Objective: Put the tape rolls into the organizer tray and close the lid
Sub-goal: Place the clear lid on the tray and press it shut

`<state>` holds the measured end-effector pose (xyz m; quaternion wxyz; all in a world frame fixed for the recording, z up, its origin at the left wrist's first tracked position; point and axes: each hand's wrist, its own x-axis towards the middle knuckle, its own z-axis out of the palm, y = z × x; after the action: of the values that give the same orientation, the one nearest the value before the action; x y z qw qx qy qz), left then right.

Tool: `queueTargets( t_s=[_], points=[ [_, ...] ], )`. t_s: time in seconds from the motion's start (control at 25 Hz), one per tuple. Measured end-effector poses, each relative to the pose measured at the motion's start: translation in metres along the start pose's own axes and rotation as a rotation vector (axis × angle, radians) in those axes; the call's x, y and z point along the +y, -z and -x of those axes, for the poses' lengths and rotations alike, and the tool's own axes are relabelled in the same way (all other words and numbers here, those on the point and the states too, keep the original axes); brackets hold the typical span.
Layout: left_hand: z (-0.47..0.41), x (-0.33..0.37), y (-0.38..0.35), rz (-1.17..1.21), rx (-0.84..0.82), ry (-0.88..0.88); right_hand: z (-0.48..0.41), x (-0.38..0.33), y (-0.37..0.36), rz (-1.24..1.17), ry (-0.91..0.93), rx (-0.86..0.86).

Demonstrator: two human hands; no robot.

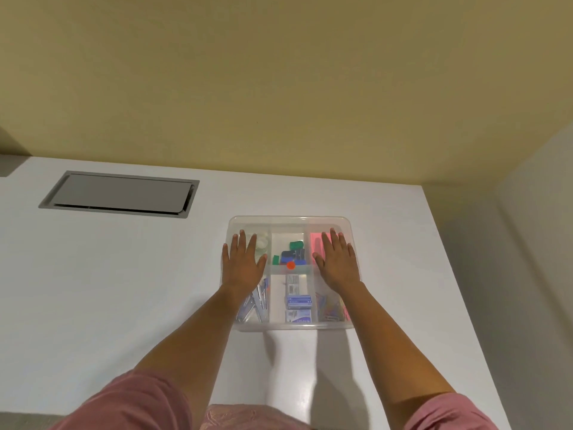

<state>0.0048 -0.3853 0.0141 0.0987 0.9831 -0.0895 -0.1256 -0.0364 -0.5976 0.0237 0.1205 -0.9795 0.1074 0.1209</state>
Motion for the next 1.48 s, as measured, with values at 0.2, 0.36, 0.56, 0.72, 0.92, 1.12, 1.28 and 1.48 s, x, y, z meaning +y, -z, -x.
queueTargets(
  t_s=[0.2, 0.36, 0.56, 0.72, 0.92, 1.12, 1.28, 1.48],
  points=[
    [-0.031, 0.006, 0.002, 0.048, 0.047, -0.033, -0.033, -0.003, 0.002, -0.018, 0.029, 0.025],
    [-0.040, 0.009, 0.002, -0.030, 0.047, -0.026, -0.043, -0.001, -0.003, 0.043, 0.048, 0.092],
    [-0.034, 0.009, -0.003, 0.089, 0.212, -0.092, -0.047, 0.001, -0.014, 0.030, 0.024, 0.157],
    [-0.041, 0.006, -0.010, 0.069, 0.208, -0.084, -0.047, 0.001, -0.016, 0.071, 0.012, 0.168],
    [-0.044, 0.006, -0.010, 0.044, 0.167, -0.066, -0.051, 0.001, -0.016, 0.037, -0.019, 0.161],
    [-0.041, 0.005, -0.009, 0.002, 0.159, -0.077, -0.049, 0.002, -0.020, 0.098, -0.014, 0.177],
    [-0.038, 0.005, -0.008, 0.004, 0.166, -0.098, -0.049, 0.002, -0.022, 0.095, 0.001, 0.187],
    [-0.044, 0.007, -0.003, -0.060, 0.040, -0.046, -0.051, 0.000, -0.017, 0.057, 0.024, 0.147]
  ],
)
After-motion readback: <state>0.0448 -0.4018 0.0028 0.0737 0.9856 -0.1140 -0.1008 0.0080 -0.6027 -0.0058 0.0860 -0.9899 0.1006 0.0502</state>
